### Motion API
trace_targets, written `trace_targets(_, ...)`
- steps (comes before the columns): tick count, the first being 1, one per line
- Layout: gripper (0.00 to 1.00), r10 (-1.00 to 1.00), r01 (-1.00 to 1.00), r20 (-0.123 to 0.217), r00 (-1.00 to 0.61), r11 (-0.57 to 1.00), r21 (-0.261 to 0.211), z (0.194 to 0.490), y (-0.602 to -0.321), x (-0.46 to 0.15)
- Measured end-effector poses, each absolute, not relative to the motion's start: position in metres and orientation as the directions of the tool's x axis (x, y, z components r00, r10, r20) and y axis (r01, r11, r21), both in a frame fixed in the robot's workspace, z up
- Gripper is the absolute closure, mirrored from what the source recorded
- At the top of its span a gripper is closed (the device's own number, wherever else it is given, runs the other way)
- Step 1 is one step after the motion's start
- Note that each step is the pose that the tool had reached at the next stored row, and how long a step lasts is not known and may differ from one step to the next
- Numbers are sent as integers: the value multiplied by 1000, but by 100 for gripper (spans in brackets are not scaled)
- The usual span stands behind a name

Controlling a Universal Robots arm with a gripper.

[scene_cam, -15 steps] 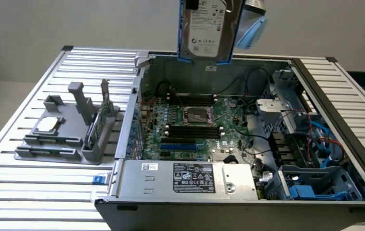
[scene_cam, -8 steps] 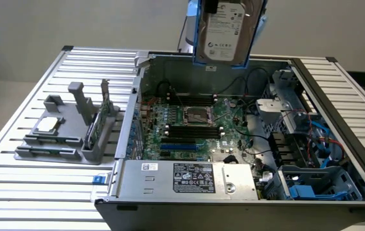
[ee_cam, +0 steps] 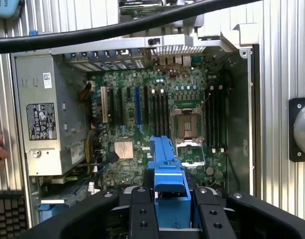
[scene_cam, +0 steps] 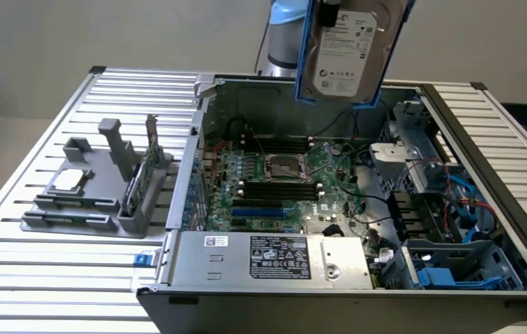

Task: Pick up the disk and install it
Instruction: 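Pick up the disk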

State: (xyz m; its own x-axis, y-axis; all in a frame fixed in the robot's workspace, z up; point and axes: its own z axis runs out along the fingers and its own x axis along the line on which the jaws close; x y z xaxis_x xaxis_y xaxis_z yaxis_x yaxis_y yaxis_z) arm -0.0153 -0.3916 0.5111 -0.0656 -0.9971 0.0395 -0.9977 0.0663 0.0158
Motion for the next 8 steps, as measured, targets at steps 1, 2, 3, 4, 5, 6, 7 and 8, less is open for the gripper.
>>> trace_targets(1,67,-997,-998,40,-66,66,16,511,-394,-13)
trace_targets(2,67,-997,-998,39,-66,66,16,511,-397,-11)
trace_targets(3,67,-997,-998,38,-66,66,16,511,-400,-10)
trace_targets(4,67,-997,-998,37,-66,66,16,511,-403,-9)
trace_targets(5,67,-997,-998,35,-66,66,16,511,-406,-8)
trace_targets(6,67,-997,-998,33,-66,66,17,511,-408,-7)
trace_targets(7,67,-997,-998,31,-66,66,17,511,-411,-6)
trace_targets(8,67,-997,-998,28,-66,66,17,511,-414,-5)
